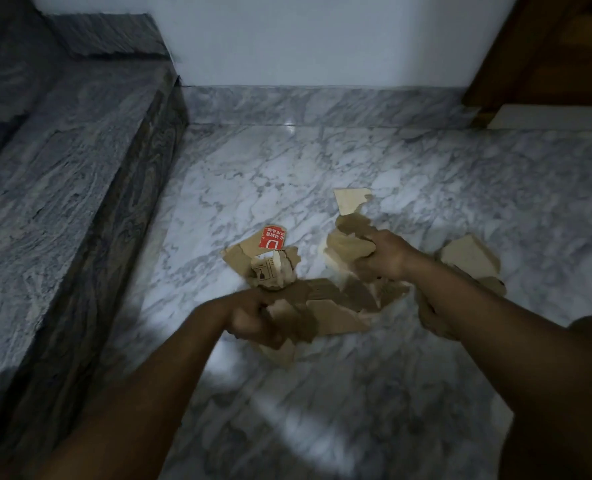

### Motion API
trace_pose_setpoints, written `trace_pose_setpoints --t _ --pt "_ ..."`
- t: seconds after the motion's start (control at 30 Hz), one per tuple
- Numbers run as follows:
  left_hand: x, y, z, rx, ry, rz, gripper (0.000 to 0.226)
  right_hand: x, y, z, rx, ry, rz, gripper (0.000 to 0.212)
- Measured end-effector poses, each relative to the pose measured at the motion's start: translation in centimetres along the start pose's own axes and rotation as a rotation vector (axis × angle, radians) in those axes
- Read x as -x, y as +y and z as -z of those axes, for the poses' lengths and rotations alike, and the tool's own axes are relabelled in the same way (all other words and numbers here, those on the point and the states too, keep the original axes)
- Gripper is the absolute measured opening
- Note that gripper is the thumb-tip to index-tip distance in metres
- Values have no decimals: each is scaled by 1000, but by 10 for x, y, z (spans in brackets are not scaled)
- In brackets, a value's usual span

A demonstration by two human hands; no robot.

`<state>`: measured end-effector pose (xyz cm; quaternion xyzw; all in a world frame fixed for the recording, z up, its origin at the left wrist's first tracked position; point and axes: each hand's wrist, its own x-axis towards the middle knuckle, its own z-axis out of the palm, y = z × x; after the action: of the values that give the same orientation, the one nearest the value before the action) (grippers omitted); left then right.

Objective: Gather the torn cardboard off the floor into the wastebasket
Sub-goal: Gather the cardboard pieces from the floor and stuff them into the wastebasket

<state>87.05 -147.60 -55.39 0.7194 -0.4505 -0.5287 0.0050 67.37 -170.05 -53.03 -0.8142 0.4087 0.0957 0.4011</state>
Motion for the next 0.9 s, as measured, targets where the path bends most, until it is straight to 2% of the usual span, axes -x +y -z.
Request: trace_pose_setpoints --t 0.1,0.17,0.23,0.27,0.3,0.37,0.43,0.5,0.57,0.6,0.7,0.77,0.83,0.9 --pt "-26 6 -34 -427 75 82 55 12 2 -6 79 -159 -41 63" --pt "-35 5 -51 -547 175 90 70 14 3 -24 176 -278 -45 49" --pt "-38 1 -54 -379 183 111 80 17 4 -51 306 -264 -14 39" --pt "-37 0 -52 -180 133 107 85 16 8 -67 357 -242 -11 51" --pt "-32 1 -50 -71 190 38 86 18 11 -82 405 -224 -13 66" --pt "-31 -4 -55 125 259 -20 69 22 16 -105 529 -136 13 81" --pt "-23 -1 -50 -14 281 -1 42 25 16 -114 631 -49 69 86" --pt "-23 -8 -45 -131 234 82 48 23 14 -116 658 -2 98 97" --pt "-20 -12 -36 -225 197 108 52 22 13 -117 621 11 80 99" --pt "-19 -13 -31 -213 176 146 45 24 9 -115 576 -5 64 91" --pt "-5 -11 -11 -202 119 165 31 24 -2 -94 422 -199 -5 60" --pt "5 -10 3 -147 126 160 30 19 -3 -73 331 -356 -49 52" --pt "10 -10 14 -119 127 153 31 14 5 -50 217 -340 -70 55" --pt "9 -6 19 -53 129 126 33 14 21 -29 101 -214 -112 63"
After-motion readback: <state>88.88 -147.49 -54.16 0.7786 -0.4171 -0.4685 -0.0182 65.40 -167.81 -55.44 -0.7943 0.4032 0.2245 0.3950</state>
